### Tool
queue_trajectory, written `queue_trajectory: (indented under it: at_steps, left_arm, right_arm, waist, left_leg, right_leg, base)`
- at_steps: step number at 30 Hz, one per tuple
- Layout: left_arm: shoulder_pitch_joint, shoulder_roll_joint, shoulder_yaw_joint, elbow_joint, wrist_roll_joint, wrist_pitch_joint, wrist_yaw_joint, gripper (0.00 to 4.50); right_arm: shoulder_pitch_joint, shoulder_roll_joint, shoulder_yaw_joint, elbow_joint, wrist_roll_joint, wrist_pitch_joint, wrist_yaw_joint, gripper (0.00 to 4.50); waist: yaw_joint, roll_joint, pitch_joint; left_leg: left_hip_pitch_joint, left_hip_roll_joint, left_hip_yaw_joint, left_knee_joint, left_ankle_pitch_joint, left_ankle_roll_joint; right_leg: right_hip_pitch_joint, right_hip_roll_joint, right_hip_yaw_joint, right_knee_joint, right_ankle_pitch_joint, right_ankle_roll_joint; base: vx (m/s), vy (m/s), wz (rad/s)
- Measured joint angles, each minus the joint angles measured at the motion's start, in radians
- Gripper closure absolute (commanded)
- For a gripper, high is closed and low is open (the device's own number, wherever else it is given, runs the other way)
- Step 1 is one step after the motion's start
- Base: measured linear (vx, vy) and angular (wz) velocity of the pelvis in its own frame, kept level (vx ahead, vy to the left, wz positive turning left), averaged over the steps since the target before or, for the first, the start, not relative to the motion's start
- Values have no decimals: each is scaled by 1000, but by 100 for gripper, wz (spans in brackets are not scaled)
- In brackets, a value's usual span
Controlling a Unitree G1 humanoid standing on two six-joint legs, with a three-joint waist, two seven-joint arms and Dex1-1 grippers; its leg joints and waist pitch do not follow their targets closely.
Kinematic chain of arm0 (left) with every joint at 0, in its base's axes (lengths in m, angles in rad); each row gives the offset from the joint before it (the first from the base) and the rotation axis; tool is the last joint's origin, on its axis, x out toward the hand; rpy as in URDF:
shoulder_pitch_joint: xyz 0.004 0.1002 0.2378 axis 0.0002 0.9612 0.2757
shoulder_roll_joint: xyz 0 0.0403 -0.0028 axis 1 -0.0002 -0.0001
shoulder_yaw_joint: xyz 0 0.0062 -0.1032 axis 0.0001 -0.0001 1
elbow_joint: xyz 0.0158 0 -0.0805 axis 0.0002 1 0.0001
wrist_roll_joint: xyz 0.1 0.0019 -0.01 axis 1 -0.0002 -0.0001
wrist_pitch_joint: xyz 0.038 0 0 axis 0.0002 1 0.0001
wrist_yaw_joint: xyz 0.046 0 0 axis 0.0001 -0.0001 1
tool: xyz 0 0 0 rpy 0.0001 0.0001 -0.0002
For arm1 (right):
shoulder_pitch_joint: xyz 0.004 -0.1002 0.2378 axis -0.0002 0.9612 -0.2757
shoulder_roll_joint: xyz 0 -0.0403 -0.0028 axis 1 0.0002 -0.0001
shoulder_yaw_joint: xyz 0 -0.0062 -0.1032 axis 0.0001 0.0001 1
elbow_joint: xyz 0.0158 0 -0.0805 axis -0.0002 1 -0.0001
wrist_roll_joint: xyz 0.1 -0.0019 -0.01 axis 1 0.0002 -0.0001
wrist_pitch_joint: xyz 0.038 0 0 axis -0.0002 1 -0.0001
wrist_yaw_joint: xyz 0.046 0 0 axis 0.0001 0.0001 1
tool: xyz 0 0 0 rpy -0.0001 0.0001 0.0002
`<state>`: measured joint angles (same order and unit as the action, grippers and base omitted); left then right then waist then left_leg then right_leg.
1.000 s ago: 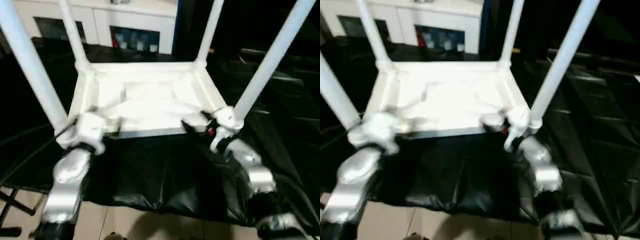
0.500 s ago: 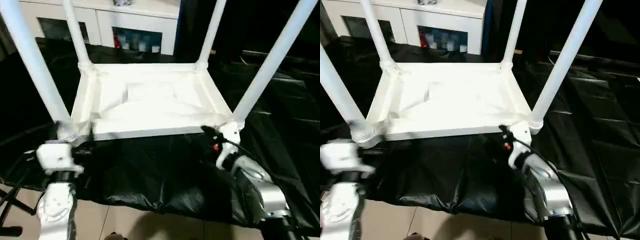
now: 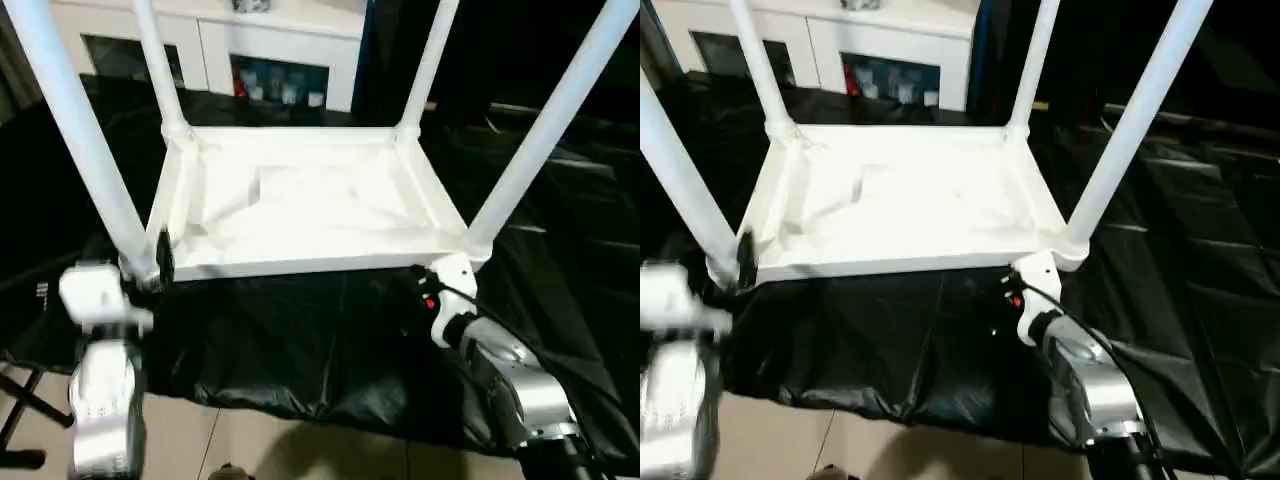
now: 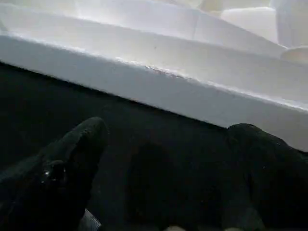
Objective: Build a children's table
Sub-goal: Rotate table base
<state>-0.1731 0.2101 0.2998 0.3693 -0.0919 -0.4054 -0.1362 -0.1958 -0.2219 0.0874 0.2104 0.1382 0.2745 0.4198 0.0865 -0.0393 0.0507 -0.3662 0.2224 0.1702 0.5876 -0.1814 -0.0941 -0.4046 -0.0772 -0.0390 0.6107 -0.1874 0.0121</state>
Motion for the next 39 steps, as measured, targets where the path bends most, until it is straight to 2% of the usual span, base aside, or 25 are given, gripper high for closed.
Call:
queue_trajectory:
  at_steps: [5, 8, 10, 12, 14, 19, 25, 29, 32, 35, 39]
  left_arm:
    - [-90, 69, 14, 120, -50, 53, -79, 3]
    - [-155, 120, 10, 197, -134, 121, -255, 3]
    - [-161, 146, 0, 203, -173, 158, -373, 3]
    - [-151, 189, -14, 187, -231, 229, -550, 3]
    - [-137, 201, -42, 156, -264, 285, -665, 3]
    - [-78, 223, -181, 2, -345, 464, -864, 3]
    - [-26, 220, -314, -173, -423, 604, -931, 3]
    - [11, 209, -375, -304, -454, 707, -952, 3]
    - [16, 191, -417, -376, -478, 762, -953, 3]
    - [13, 171, -446, -423, -503, 801, -952, 3]
    - [-5, 133, -470, -429, -502, 805, -947, 3]
  right_arm:
    - [-7, -23, -4, 53, -38, 12, -45, 0]
    - [-63, -27, -19, 120, -59, 27, -97, 0]
    - [-97, -32, -40, 157, -67, 27, -117, 0]
    - [-140, -37, -54, 227, -68, 19, -127, 0]
    - [-165, -34, -62, 270, -66, 5, -128, 0]
    - [-279, -22, -62, 446, -70, -45, -134, 0]
    - [-348, 25, -56, 560, -81, -86, -129, 0]
    - [-392, 72, -44, 627, -104, -121, -125, 0]
    - [-404, 97, -34, 654, -111, -146, -112, 0]
    - [-428, 125, -10, 691, -115, -173, -95, 0]
    - [-436, 162, 5, 710, -134, -199, -80, 0]
  waist:
    - [-1, 0, 0]
    - [0, 0, 0]
    - [1, 0, 0]
    - [6, -1, 0]
    - [13, 0, 0]
    - [14, 0, 0]
    - [-12, -1, 1]
    - [-45, -5, 0]
    - [-61, -11, 0]
    - [-73, -13, 0]
    - [-75, -14, 0]
  left_leg:
    - [0, -2, 1, 0, 0, 0]
    - [1, -3, 1, 0, 2, -3]
    - [2, -3, 1, 0, 2, -3]
    - [2, -3, 1, 0, 2, -4]
    - [2, -1, 2, 0, 2, -4]
    - [1, -1, 3, 2, 2, -3]
    - [3, 0, 3, 2, 3, -5]
    - [2, 2, 4, 1, 3, -5]
    - [2, 3, 4, 0, 3, -6]
    - [4, 3, 4, 0, 3, -6]
    - [6, 3, 4, 1, 4, -7]
  right_leg:
    - [0, 0, 0, 0, 0, 0]
    - [-1, 0, 0, 3, 1, -2]
    - [-1, 0, 1, 3, 2, -2]
    - [-1, 0, 0, 4, 2, -3]
    - [0, -2, 1, 4, 1, -3]
    - [0, -4, 1, 4, 1, -3]
    - [0, 1, 0, 7, 2, -3]
    - [-1, 2, 1, 9, 1, -4]
    - [-1, 3, 1, 9, 1, -4]
    - [-2, 3, 1, 11, 1, -5]
    - [-2, 3, 1, 13, 1, -6]
  base:
    - [0, 0, 0]
    - [0, 0, 0]
    - [0, 0, 0]
    - [0, 0, 0]
    - [0, 0, 0]
    - [0, 0, 0]
    - [0, 0, 0]
    - [0, 0, 0]
    - [0, 0, 0]
    - [0, 0, 0]
    - [0, 0, 0]
